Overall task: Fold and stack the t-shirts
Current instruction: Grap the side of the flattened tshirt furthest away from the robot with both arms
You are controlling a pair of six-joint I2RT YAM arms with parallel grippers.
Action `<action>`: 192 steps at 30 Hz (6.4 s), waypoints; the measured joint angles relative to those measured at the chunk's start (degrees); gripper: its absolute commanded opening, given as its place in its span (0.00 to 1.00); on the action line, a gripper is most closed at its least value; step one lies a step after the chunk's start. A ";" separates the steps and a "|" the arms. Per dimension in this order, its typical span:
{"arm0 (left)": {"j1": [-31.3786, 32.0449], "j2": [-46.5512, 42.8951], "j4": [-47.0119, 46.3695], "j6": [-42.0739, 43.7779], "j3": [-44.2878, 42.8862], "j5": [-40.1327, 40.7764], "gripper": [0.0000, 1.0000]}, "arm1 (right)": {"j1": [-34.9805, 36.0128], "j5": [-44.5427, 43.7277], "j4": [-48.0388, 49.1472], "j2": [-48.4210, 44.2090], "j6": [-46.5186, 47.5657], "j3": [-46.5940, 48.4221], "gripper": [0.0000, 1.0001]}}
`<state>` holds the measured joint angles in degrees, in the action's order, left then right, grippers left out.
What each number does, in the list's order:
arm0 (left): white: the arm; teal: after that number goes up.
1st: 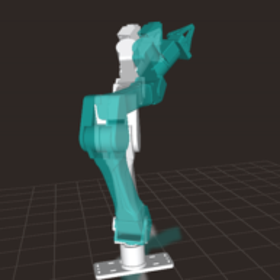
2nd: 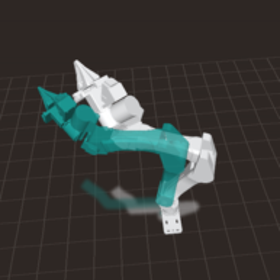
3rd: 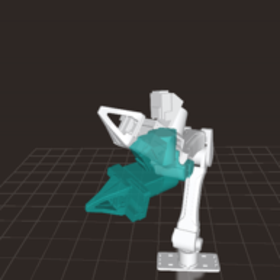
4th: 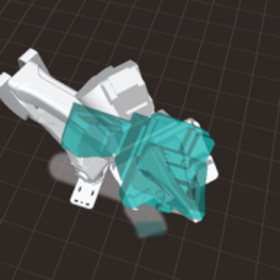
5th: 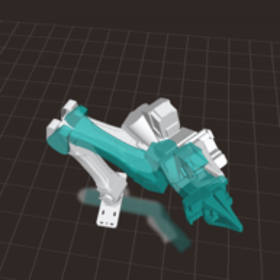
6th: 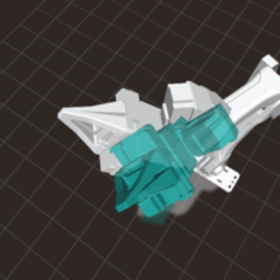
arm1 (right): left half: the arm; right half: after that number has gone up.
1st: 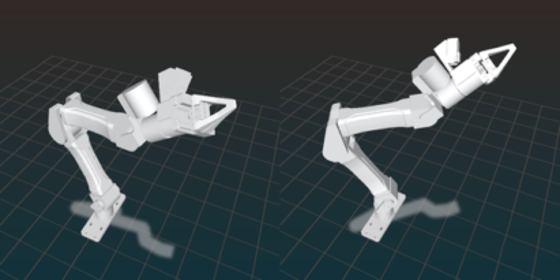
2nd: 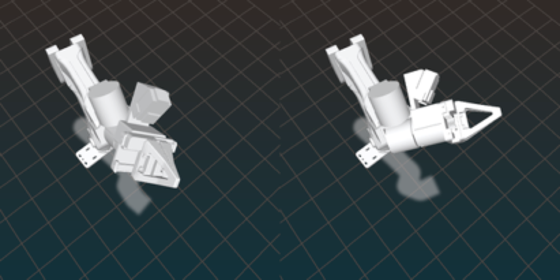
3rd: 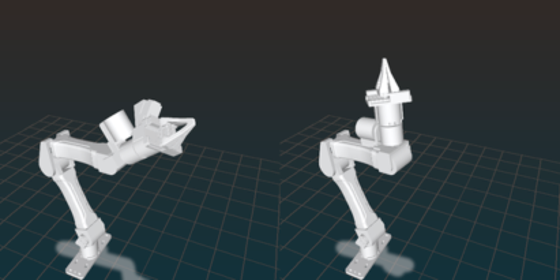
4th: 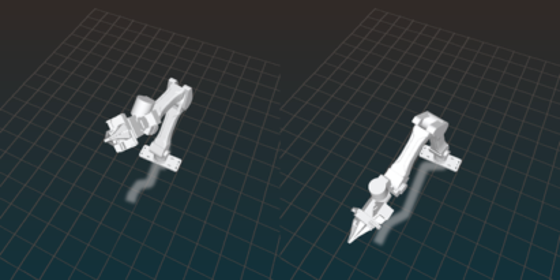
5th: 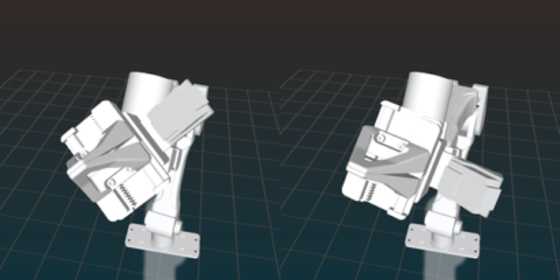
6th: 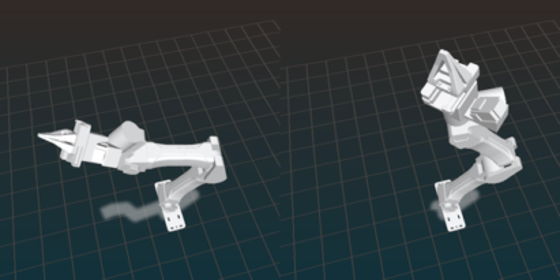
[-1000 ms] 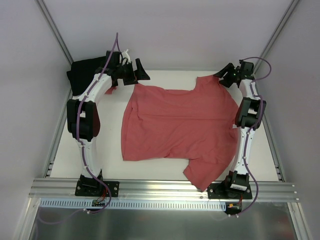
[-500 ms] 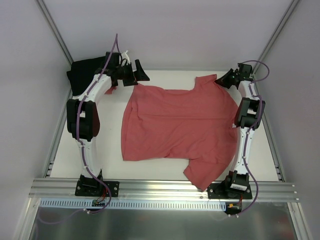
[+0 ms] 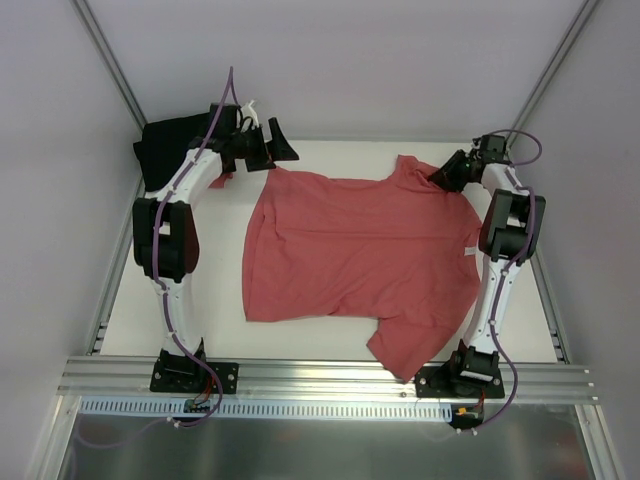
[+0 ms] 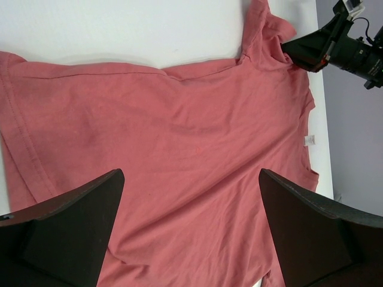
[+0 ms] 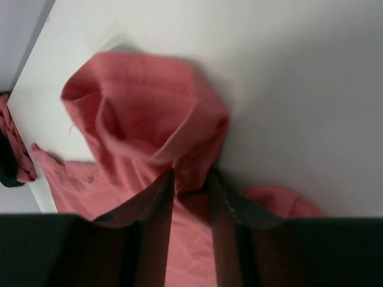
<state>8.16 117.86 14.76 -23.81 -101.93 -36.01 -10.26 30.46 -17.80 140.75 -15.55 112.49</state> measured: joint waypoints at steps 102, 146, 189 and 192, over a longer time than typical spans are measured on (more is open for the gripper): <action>-2.27 22.21 0.26 0.33 -16.76 15.65 0.99 | 0.61 -1.97 -6.58 -26.01 6.71 -8.92 0.00; -3.02 30.21 0.57 -3.80 -22.10 3.93 0.00 | 1.20 -2.84 -7.78 -27.04 7.02 -11.26 0.00; 0.11 -3.91 4.13 -0.11 5.70 3.04 0.00 | -0.02 -1.68 -10.73 -63.12 11.74 -53.72 0.00; 0.11 -4.59 4.13 0.11 5.75 3.04 0.00 | -0.02 -1.84 -11.43 -65.68 11.91 -57.13 0.00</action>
<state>8.27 113.27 18.90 -23.70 -96.18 -32.97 -10.28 28.62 -29.23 75.07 -3.64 55.35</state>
